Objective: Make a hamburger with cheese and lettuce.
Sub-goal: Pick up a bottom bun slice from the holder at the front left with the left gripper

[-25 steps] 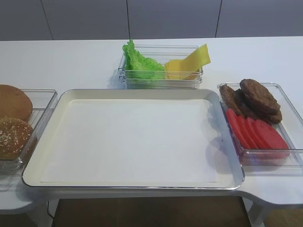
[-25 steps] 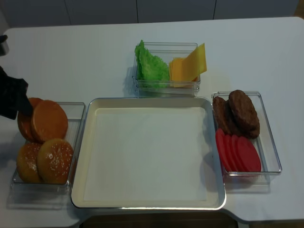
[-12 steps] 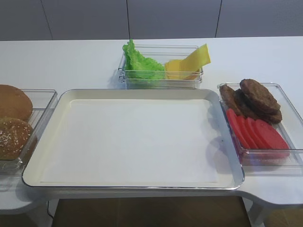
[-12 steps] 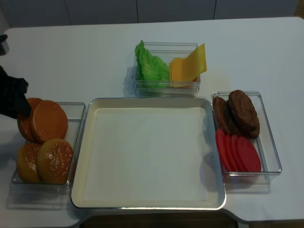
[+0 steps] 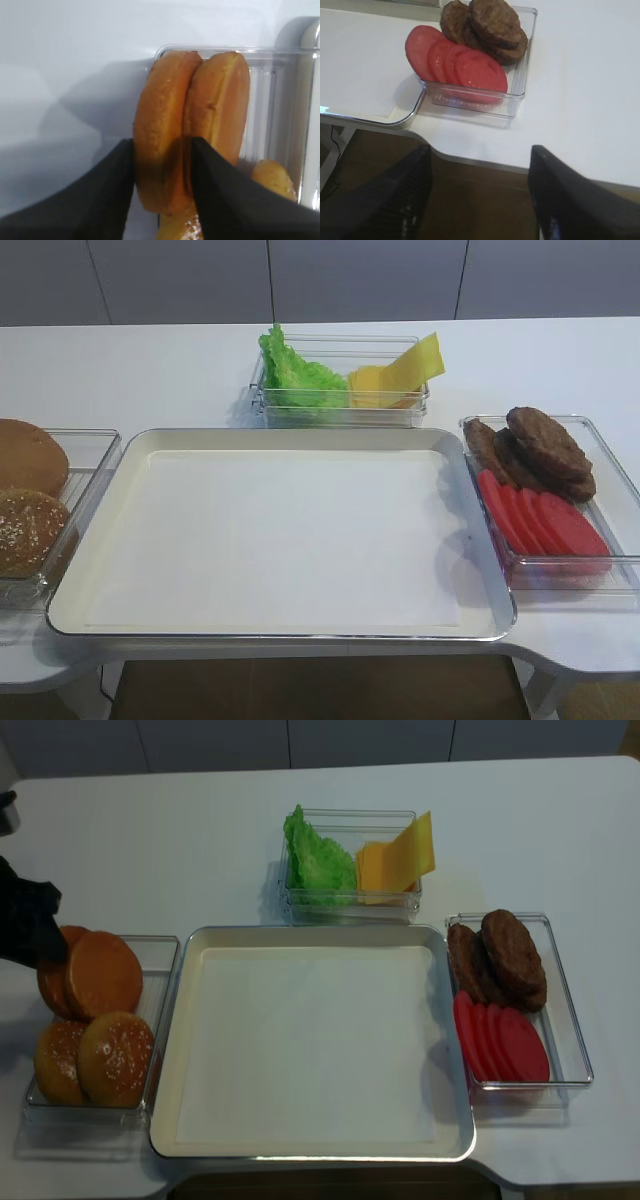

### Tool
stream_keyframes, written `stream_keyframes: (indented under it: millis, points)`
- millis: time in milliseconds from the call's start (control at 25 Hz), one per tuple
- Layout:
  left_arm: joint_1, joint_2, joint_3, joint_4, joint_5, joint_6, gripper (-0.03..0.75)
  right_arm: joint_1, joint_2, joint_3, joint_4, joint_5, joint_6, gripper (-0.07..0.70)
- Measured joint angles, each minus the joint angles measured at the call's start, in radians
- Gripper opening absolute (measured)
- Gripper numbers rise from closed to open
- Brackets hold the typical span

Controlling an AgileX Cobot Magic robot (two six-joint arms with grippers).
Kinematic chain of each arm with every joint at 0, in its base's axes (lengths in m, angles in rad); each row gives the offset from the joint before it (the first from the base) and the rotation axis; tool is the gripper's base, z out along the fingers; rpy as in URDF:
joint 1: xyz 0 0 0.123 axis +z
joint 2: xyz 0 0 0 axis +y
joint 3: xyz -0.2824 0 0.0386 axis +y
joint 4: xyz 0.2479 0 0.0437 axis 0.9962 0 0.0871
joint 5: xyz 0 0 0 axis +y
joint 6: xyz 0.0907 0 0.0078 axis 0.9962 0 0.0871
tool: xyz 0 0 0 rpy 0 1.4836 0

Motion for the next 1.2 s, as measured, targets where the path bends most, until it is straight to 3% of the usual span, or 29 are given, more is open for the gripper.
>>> stream_keyframes:
  millis: [1200]
  points:
    - [0.0, 0.026, 0.0, 0.016, 0.0, -0.039, 0.264, 0.0, 0.0, 0.0, 0.0, 0.0, 0.0, 0.475]
